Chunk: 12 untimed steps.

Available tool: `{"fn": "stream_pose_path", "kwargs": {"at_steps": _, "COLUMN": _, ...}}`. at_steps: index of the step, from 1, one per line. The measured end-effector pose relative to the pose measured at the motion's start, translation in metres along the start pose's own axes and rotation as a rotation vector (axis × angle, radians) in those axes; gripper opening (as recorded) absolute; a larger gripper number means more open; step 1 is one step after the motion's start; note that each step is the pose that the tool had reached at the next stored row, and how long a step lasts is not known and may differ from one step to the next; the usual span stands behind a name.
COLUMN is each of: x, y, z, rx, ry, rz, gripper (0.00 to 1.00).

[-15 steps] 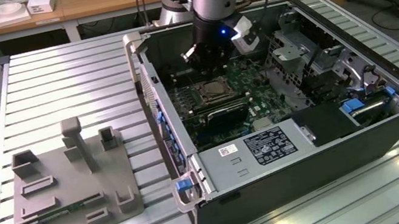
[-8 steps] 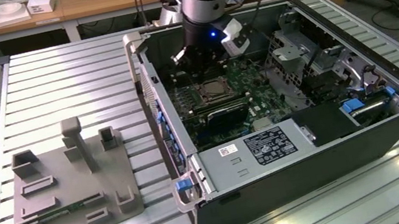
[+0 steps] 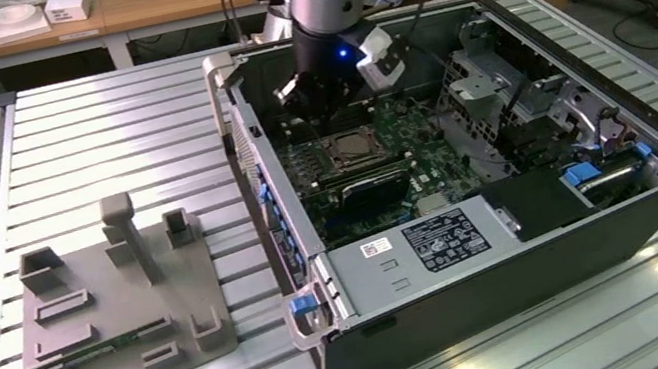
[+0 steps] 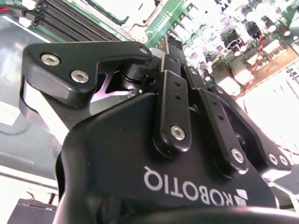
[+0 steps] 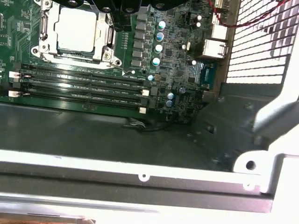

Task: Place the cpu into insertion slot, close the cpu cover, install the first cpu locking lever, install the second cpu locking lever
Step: 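Install the first cpu locking lever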

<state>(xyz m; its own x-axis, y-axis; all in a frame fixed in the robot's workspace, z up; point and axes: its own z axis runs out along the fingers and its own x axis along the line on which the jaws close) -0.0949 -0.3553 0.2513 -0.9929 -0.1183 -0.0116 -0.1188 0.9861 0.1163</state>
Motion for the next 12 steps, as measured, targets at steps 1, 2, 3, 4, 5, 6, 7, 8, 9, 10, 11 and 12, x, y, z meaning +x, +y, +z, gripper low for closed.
{"fn": "stream_pose_path", "kwargs": {"at_steps": 1, "x": 0.0005, "y": 0.0003, "z": -0.0017, "rx": 0.0, "ry": -0.0001, "rz": 0.0, "gripper": 0.1}}
{"fn": "stream_pose_path", "kwargs": {"at_steps": 2, "x": 0.0011, "y": 0.0006, "z": -0.0029, "rx": 0.0, "ry": -0.0002, "rz": 0.0, "gripper": 0.1}}
{"fn": "stream_pose_path", "kwargs": {"at_steps": 3, "x": 0.0021, "y": 0.0008, "z": -0.0038, "rx": 0.0, "ry": -0.0004, "rz": 0.0, "gripper": 0.1}}
{"fn": "stream_pose_path", "kwargs": {"at_steps": 4, "x": 0.0039, "y": 0.0011, "z": -0.004, "rx": -0.0002, "ry": -0.0007, "rz": 0.0, "gripper": 0.1}}
{"fn": "stream_pose_path", "kwargs": {"at_steps": 5, "x": 0.006, "y": 0.0014, "z": -0.0041, "rx": 0.0, "ry": -0.0009, "rz": 0.0, "gripper": 0.1}}
{"fn": "stream_pose_path", "kwargs": {"at_steps": 6, "x": 0.0079, "y": 0.0017, "z": -0.0041, "rx": 0.0, "ry": -0.0009, "rz": 0.0, "gripper": 0.1}}
{"fn": "stream_pose_path", "kwargs": {"at_steps": 7, "x": 0.0095, "y": 0.0022, "z": -0.004, "rx": 0.0, "ry": -0.0012, "rz": 0.0, "gripper": 0.1}}
{"fn": "stream_pose_path", "kwargs": {"at_steps": 8, "x": 0.0107, "y": 0.0029, "z": -0.004, "rx": 0.0, "ry": -0.0012, "rz": 0.0, "gripper": 0.1}}
{"fn": "stream_pose_path", "kwargs": {"at_steps": 9, "x": 0.0116, "y": 0.0037, "z": -0.0039, "rx": 0.0002, "ry": -0.0012, "rz": 0.0, "gripper": 0.1}}
{"fn": "stream_pose_path", "kwargs": {"at_steps": 10, "x": 0.0123, "y": 0.0046, "z": -0.0038, "rx": 0.0003, "ry": -0.0012, "rz": 0.002, "gripper": 0.1}}
{"fn": "stream_pose_path", "kwargs": {"at_steps": 11, "x": 0.0125, "y": 0.0055, "z": -0.0037, "rx": 0.0002, "ry": -0.0016, "rz": 0.005, "gripper": 0.1}}
{"fn": "stream_pose_path", "kwargs": {"at_steps": 12, "x": 0.0127, "y": 0.0061, "z": -0.0036, "rx": 0.0002, "ry": -0.0021, "rz": 0.009, "gripper": 0.1}}
